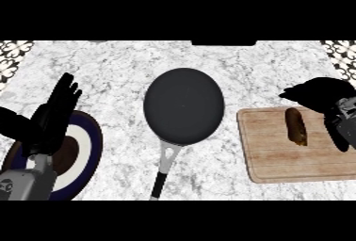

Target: Pick the sweet potato from the cutting board and place it in the pan

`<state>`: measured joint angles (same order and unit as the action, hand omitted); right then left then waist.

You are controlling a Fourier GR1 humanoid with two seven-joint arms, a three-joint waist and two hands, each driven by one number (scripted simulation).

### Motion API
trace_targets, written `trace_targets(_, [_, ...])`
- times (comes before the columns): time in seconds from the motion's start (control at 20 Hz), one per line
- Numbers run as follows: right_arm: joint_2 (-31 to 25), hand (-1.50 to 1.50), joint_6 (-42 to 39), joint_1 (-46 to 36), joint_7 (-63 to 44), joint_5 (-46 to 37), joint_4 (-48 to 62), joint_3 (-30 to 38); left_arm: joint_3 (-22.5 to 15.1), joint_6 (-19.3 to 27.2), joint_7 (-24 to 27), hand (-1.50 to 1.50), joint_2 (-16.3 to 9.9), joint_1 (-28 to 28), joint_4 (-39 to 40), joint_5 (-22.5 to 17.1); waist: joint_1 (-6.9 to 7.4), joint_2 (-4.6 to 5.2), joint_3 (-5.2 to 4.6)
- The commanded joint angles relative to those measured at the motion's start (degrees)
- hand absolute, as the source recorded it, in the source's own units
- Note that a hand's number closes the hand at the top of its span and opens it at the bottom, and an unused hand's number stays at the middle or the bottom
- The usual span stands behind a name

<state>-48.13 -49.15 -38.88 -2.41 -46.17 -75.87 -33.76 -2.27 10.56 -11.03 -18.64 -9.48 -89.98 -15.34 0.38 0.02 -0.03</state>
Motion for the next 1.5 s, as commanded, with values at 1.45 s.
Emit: trace_targets(1.45, [18.15, -1.5, 8.34, 1.69, 0.78, -28.6, 18.53, 3.16, 4.16, -4.01, -2.19, 0.0, 4.5, -0.38, -0.78, 3.78, 0.45, 0.16, 0.05])
